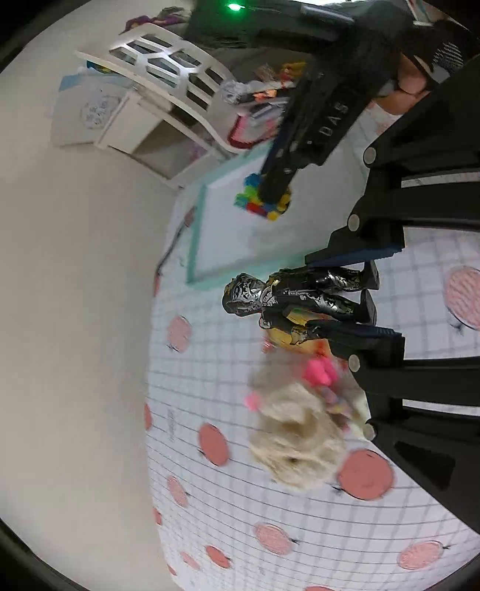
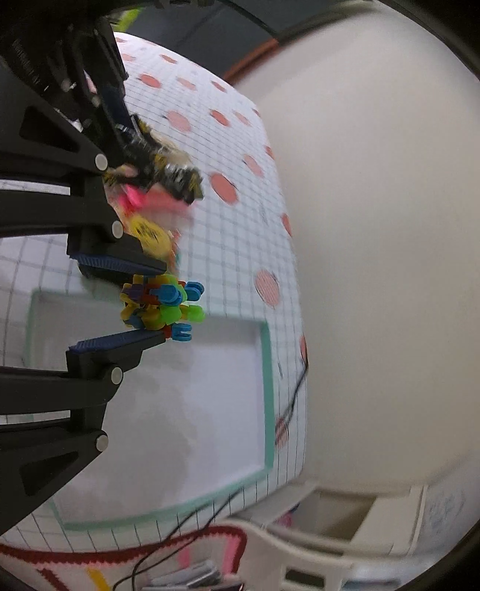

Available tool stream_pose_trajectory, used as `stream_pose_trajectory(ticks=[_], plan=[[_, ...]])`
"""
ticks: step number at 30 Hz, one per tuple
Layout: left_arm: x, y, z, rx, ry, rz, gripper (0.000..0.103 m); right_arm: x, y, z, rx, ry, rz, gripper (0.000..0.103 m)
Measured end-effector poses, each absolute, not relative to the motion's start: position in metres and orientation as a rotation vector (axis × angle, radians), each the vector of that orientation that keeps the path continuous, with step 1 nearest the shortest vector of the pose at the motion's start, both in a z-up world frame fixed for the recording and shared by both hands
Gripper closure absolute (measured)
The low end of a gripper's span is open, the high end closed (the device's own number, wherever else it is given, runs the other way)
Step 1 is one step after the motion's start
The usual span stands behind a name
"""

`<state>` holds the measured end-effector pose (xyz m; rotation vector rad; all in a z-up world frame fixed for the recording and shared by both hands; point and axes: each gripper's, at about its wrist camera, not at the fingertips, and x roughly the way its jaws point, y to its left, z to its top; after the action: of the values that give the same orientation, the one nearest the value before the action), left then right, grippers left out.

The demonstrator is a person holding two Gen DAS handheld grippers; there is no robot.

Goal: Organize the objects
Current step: 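Carry the block toy with the right tool while the left carries the figure into the tray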

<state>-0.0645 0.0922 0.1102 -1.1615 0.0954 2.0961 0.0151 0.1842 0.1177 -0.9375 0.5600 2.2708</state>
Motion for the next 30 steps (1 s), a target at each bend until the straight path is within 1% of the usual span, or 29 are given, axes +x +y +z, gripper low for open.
stream_pose_trajectory(ticks=[7, 13, 19, 30], plan=[[-0.07, 0.144, 0.122, -1.108, 0.051, 2.068, 0.073, 0.045, 0.22, 0.128, -0.845, 0.555, 2.195, 0.071], [-0.071, 0.186, 0.12, -1.061, 0.086, 2.055, 0.073, 0.062, 0.252, 0.125, -0.806, 0.568, 2.123, 0.071], [-0.074, 0.212, 0.102, -1.093, 0.101, 2.031, 0.073, 0.068, 0.274, 0.114, -0.811, 0.591, 2.076, 0.071], [-0.083, 0.235, 0.064, -1.164, 0.108, 2.008, 0.073, 0.061, 0.299, 0.087, -0.864, 0.616, 2.026, 0.071]])
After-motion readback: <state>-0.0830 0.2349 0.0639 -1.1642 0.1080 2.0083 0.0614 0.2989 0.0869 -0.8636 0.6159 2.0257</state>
